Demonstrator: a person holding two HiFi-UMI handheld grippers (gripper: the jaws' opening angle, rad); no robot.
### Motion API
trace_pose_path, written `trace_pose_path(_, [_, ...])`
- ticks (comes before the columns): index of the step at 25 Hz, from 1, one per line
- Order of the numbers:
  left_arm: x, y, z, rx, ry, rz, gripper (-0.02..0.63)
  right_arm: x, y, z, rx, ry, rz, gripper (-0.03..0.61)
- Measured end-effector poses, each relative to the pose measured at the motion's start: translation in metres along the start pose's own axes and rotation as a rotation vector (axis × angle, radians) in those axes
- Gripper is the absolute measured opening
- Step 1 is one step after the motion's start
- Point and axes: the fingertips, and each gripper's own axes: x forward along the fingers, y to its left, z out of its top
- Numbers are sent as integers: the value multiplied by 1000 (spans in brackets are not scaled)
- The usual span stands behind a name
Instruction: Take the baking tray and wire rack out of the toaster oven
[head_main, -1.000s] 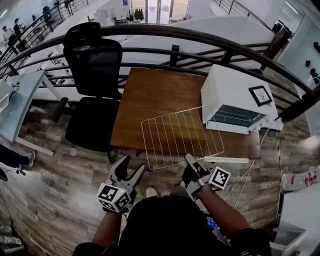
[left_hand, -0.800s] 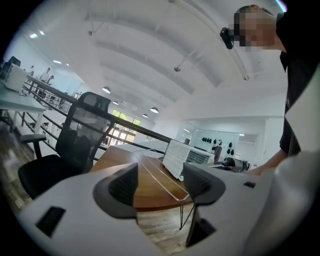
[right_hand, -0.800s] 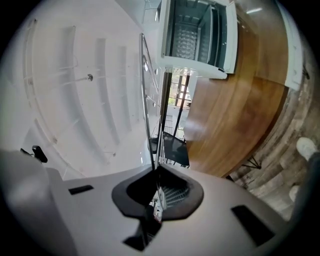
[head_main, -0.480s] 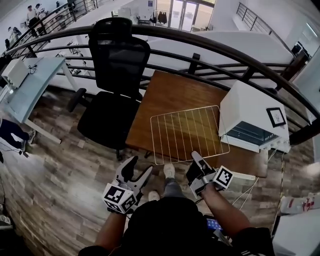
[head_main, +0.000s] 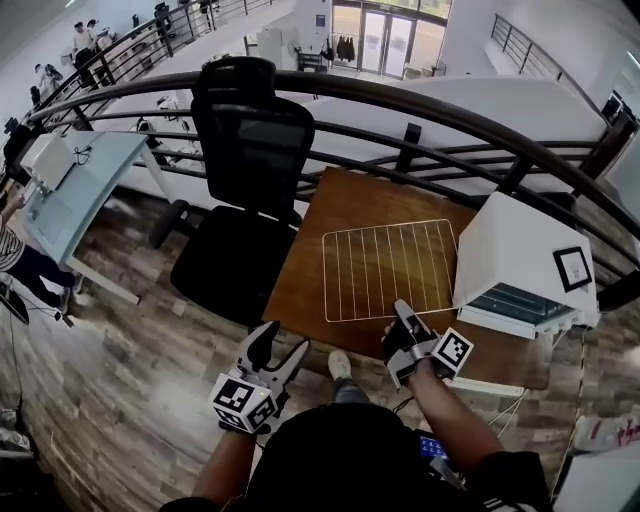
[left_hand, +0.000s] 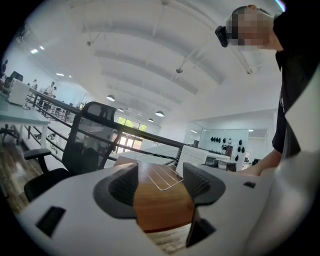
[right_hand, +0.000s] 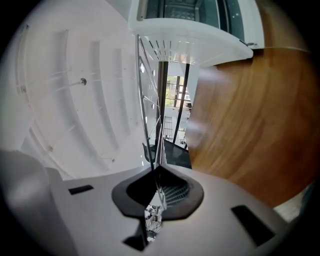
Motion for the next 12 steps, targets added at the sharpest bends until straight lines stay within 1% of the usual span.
trace_pose_path(4, [39, 16, 18, 7, 2, -7, 270, 40, -13, 30, 31, -24, -30, -3])
trace_pose_path(5, [46, 19, 21, 8, 3, -10, 251, 48, -16, 37, 39, -33, -36, -3])
trace_pose_path(6, [53, 21, 23, 8, 4, -13, 209, 55, -19, 44, 45, -44, -42, -3])
trace_pose_path(8, [65, 23, 27, 5, 6, -14, 177, 67, -25, 60, 55, -65, -51, -3])
trace_pose_path(9, [71, 23, 29, 2, 9, -13, 134, 73, -28, 69, 61, -74, -54, -3])
trace_pose_path(12, [94, 31, 33, -5, 18, -1, 55, 95, -39, 92, 87, -96, -65, -3])
